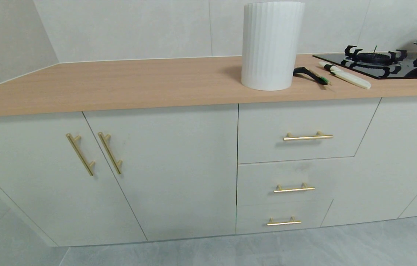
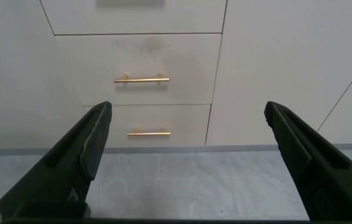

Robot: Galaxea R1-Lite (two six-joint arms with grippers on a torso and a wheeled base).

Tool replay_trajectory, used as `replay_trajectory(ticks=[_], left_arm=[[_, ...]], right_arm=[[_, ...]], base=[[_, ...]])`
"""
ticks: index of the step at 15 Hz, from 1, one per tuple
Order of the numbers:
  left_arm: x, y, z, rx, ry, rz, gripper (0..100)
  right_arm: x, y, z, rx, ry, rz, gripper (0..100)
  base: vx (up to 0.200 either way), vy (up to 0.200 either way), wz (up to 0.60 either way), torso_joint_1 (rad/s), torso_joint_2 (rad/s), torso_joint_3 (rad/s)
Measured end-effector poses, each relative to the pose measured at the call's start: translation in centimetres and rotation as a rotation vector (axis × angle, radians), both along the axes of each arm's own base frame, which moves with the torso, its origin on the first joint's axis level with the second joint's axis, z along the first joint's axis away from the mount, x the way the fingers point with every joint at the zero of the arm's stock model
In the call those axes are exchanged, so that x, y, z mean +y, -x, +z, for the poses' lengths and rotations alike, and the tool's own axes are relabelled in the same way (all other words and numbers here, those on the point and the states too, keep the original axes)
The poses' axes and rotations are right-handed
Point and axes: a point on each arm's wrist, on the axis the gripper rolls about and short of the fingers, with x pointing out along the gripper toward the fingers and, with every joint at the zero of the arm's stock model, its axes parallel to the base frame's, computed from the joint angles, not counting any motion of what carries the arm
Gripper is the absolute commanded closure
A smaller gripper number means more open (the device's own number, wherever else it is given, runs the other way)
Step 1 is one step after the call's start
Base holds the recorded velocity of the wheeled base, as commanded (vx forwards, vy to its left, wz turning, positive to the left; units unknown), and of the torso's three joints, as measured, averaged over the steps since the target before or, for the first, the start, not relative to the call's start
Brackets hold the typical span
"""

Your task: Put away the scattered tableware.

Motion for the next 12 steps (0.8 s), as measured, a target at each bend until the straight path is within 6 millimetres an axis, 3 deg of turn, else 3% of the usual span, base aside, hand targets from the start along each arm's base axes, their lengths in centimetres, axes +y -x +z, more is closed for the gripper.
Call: replay_trajectory(ticks=[3, 6, 9, 12], left_arm=[[0.0, 0.0, 0.0, 0.000, 0.000, 0.000, 0], [0.0, 0.0, 0.0, 0.000, 0.000, 0.000, 0], [0.0, 0.0, 0.0, 0.000, 0.000, 0.000, 0], [0.0, 0.0, 0.0, 0.000, 0.000, 0.000, 0]], right_arm=[[0.0, 0.2, 1.5, -0.021, -0.029, 0.030, 0], [0.1, -0.6, 5.7, -0.002, -0.035, 0.089, 0], [0.4, -5.3, 9.8, 0.174, -0.019, 0.136, 0], [1.1, -12.7, 11.8, 0.350, -0.010, 0.172, 0]], base=[[0.000, 0.000, 0.00, 0.000, 0.00, 0.000], [0.000, 0.000, 0.00, 0.000, 0.00, 0.000], [0.000, 0.000, 0.00, 0.000, 0.00, 0.000], [0.000, 0.000, 0.00, 0.000, 0.00, 0.000]])
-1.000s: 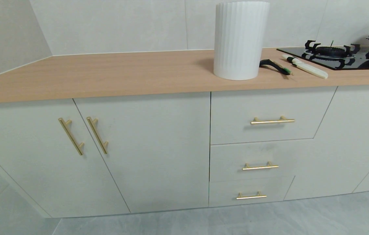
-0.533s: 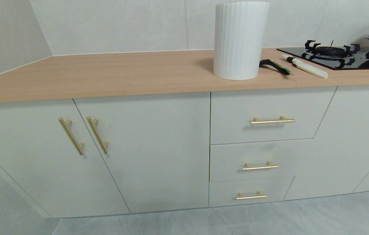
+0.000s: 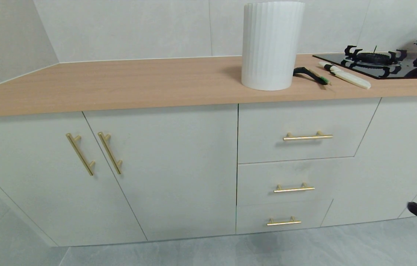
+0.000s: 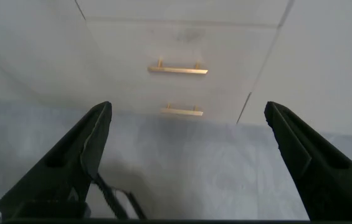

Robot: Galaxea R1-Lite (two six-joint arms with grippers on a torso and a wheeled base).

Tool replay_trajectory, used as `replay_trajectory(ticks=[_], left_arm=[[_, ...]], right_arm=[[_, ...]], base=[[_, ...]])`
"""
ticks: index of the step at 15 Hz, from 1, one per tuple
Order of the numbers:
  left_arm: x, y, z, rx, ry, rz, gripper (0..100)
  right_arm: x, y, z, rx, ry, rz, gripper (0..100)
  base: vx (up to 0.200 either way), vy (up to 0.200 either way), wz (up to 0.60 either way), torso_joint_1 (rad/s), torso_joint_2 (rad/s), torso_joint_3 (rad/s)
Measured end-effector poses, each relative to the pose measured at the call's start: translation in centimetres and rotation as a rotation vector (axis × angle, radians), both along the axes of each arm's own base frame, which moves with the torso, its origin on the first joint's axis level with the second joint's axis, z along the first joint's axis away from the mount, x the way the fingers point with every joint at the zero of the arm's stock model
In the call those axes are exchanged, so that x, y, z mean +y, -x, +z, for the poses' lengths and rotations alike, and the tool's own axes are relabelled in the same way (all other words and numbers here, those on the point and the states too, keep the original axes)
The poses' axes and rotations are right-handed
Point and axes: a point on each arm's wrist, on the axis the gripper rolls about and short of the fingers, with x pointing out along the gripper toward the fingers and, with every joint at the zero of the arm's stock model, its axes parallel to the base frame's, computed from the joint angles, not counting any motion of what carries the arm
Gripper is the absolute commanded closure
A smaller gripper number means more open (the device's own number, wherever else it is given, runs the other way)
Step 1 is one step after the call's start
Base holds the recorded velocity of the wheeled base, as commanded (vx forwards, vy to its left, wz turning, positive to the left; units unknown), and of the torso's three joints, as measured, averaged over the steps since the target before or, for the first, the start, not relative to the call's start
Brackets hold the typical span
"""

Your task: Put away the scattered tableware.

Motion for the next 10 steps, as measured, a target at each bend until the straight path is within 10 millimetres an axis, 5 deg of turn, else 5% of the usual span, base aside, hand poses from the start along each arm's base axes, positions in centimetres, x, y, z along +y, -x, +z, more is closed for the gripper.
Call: replay_trajectory(ticks=[5, 10], left_arm=[[0.0, 0.0, 0.0, 0.000, 0.000, 0.000, 0], [0.0, 0.0, 0.0, 0.000, 0.000, 0.000, 0]], right_arm=[[1.5, -12.2, -2.7, 0.181, 0.020, 0.030, 0], [2.8, -18.4, -8.1, 0.237, 0.065, -0.014, 0]], base=[[0.000, 0.000, 0.00, 0.000, 0.00, 0.000], [0.000, 0.000, 0.00, 0.000, 0.00, 0.000]])
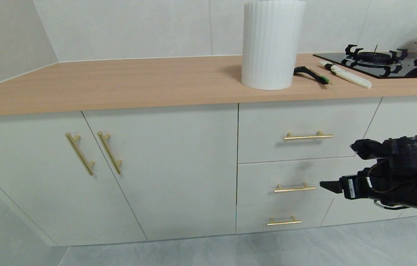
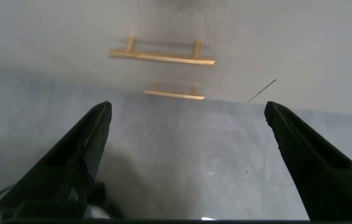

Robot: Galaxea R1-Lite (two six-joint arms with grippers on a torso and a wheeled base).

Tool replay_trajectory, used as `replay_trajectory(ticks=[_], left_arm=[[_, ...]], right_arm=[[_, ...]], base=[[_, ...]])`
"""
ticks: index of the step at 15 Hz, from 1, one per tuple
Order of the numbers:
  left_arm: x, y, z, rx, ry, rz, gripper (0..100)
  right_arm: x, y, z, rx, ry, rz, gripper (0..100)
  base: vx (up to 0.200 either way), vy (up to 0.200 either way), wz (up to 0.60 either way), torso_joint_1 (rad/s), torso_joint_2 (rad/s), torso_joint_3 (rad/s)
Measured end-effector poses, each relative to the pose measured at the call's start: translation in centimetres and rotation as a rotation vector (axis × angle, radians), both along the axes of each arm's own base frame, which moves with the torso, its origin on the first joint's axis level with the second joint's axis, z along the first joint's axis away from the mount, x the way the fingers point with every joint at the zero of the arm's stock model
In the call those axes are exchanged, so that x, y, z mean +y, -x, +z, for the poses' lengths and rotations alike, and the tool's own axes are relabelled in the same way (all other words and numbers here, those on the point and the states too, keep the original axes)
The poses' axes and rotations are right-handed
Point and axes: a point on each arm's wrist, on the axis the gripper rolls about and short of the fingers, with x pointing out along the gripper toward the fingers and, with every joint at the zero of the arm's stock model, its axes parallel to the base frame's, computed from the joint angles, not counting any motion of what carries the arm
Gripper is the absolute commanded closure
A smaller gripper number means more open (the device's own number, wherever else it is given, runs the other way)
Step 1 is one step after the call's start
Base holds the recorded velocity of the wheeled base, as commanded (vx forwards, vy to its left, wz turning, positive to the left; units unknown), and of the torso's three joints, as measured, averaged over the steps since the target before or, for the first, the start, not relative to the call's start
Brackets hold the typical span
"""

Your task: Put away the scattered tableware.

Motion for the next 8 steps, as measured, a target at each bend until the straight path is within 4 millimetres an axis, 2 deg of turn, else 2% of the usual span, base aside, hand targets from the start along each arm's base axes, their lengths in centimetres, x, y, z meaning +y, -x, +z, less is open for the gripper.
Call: replay_trajectory(ticks=[3, 8], left_arm=[[0.0, 0.0, 0.0, 0.000, 0.000, 0.000, 0], [0.0, 0.0, 0.0, 0.000, 0.000, 0.000, 0]], right_arm=[[0.9, -2.4, -2.7, -0.059, 0.031, -0.078, 0], [2.8, -4.7, -6.7, -0.114, 0.009, -0.125, 0]], base=[[0.000, 0.000, 0.00, 0.000, 0.00, 0.000], [0.000, 0.000, 0.00, 0.000, 0.00, 0.000]])
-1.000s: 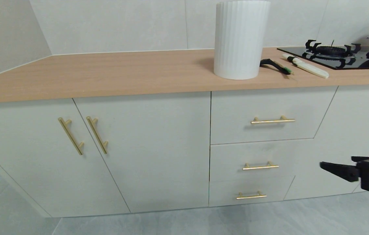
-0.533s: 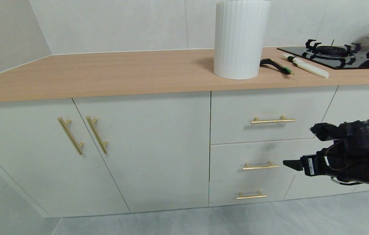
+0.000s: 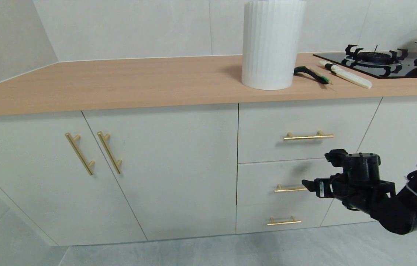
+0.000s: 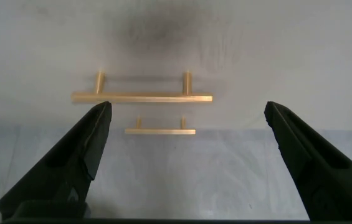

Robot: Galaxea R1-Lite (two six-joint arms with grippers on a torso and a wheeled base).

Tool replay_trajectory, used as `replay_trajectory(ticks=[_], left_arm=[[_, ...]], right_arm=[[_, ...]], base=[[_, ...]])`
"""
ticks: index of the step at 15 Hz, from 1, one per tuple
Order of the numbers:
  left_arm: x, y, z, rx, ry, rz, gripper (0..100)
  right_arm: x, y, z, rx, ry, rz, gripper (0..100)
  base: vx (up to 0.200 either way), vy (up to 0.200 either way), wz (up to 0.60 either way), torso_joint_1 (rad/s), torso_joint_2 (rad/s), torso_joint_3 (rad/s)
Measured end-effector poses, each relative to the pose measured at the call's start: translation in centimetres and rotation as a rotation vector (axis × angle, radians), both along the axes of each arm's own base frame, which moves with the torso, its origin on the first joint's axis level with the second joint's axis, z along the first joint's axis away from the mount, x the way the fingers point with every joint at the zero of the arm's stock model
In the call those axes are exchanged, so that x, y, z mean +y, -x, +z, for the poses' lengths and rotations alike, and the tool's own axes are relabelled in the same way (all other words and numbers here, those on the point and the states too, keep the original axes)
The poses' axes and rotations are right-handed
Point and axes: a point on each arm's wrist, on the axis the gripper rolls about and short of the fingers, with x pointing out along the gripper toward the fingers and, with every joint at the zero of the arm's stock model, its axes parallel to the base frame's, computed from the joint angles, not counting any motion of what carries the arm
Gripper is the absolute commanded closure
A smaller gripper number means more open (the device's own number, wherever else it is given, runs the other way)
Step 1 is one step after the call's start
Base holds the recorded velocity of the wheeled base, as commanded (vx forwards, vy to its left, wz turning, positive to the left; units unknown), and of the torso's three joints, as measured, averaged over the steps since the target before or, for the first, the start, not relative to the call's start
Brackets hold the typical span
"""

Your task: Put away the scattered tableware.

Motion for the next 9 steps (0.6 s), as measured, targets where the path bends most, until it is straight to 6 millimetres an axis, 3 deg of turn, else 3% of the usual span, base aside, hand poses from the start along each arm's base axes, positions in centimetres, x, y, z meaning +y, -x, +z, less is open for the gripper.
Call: replay_trajectory(ticks=[9], left_arm=[[0.0, 0.0, 0.0, 0.000, 0.000, 0.000, 0]], right_arm=[[2.8, -2.6, -5.1, -0.060, 0.008, -0.069, 0]], base=[[0.000, 0.000, 0.00, 0.000, 0.00, 0.000]])
